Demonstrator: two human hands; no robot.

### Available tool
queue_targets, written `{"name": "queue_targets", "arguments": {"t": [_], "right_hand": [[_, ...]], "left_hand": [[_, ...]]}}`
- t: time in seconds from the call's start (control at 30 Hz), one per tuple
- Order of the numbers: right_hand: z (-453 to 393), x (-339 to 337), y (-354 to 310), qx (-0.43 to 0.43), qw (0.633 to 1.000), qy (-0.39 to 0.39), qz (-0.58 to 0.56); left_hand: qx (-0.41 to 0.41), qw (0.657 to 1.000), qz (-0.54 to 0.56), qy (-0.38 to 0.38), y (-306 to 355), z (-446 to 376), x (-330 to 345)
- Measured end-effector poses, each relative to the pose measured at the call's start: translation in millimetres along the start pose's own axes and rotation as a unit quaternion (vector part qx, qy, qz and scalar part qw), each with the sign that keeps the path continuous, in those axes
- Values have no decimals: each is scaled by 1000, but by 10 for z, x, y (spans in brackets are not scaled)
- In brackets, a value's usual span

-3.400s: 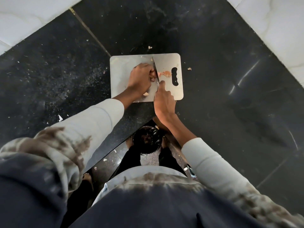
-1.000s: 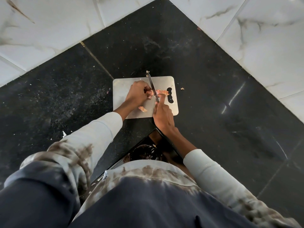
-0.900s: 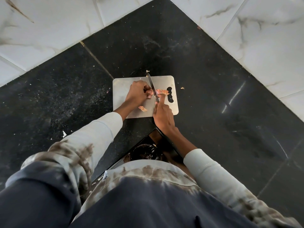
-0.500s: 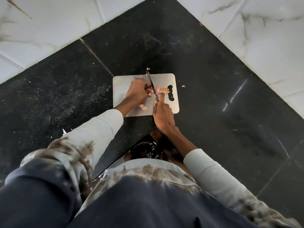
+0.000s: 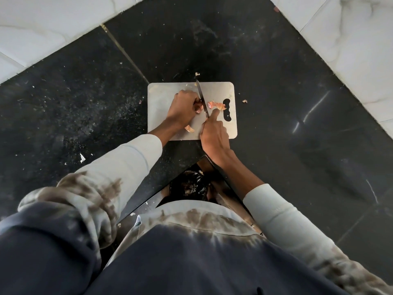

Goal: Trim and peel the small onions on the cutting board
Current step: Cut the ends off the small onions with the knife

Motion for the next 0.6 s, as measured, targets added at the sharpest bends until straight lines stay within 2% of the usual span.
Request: {"name": "queue_targets", "arguments": {"t": [0.3, 0.6], "right_hand": [[-45, -53, 9, -23, 999, -24, 12], [-215, 192, 14, -2, 999, -34, 9]], "left_hand": [[2, 1000, 14, 10, -24, 22, -1], [19, 999, 37, 14, -25, 46, 32]]}}
Point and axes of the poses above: each hand's wrist, its own z-axis away from the middle knuckle, its own x-axis out of the palm, y = z × x, the point moved 4 cm from there along -z, towards the middle knuckle, and after that the axes turned 4 degrees about y, right-handed, at the moved point
